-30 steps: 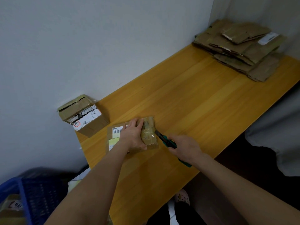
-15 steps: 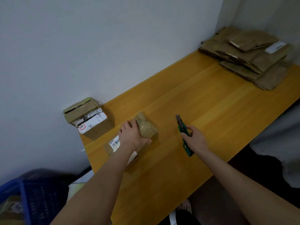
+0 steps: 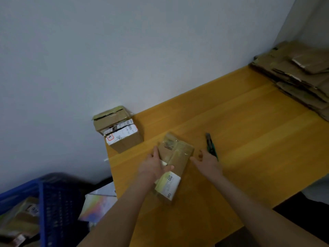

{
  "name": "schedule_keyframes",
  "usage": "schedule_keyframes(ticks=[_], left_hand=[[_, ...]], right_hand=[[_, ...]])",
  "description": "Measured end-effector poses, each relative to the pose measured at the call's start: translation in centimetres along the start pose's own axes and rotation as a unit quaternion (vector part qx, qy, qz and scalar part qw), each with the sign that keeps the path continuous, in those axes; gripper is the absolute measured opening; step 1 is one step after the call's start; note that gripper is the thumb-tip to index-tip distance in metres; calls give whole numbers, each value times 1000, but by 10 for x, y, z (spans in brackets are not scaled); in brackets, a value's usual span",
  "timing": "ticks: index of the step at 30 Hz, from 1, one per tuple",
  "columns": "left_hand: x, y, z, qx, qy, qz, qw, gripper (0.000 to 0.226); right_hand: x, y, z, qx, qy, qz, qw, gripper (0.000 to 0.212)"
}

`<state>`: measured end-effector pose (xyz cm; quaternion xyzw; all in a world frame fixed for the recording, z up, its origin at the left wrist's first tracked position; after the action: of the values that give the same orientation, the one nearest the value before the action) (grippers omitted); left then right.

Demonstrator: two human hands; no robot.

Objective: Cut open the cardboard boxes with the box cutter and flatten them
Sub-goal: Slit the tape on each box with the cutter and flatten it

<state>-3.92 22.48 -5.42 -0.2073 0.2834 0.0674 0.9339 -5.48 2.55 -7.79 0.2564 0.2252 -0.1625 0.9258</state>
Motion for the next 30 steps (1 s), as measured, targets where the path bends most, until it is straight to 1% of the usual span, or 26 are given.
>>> schedule_keyframes(ticks=[1,3,5,6,9,12,17,20,23,25,26,28,30], left_hand=[[-2,-3,-4,-1,-1,2,1000,108],[-6,-5,-11,0,0,-6,1000,104],[-8,-3,-13,-5,3,-14,1000,102],[-9,0,-13,-10,7,-16,1000,102],[-10,4,-12,-20,12,-24,999,101],[-11,-1,-13,4,-20,-23,1000,100],[-11,-20,-16,82,-77,6,994,106],[-8,-29,-17,108,-83,16,990,107],[-7,-34,-11,100,-68,6,993,102],[-5,-31,-3,75,-47,-4,996,93],[-5,-30,2,61,-31,-8,998,84],[-7,-28,11,41,-1,-20,999,58],[-10,-26,16,31,14,-31,999,35]], right_hand=[[-4,11,-7,35,39,1,999,67],[-10,24,-23,128,100,-19,987,60],[-12,26,-33,205,126,-59,969,55],[-12,26,-35,219,128,-70,965,52],[-11,28,-35,222,108,-85,965,37],[-8,28,-37,199,79,-96,972,27],[-5,21,-41,101,47,-96,989,23],[-5,21,-42,102,44,-94,989,22],[-6,21,-41,125,50,-93,987,23],[-7,20,-40,150,55,-92,983,23],[-7,19,-39,161,57,-93,981,23],[-9,18,-38,184,62,-93,977,22],[-11,18,-38,194,67,-91,974,21]])
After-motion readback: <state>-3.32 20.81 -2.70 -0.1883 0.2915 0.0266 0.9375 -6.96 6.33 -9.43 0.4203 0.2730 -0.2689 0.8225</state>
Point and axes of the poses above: each hand's wrist, its own x-axis towards the middle knuckle, its own z-axis out of the back of the hand, y = z × x, the point moved 1 cm from there along x, towards the middle knuckle, and after that the axes turned 11 degrees about -x, right-handed, at the moved point
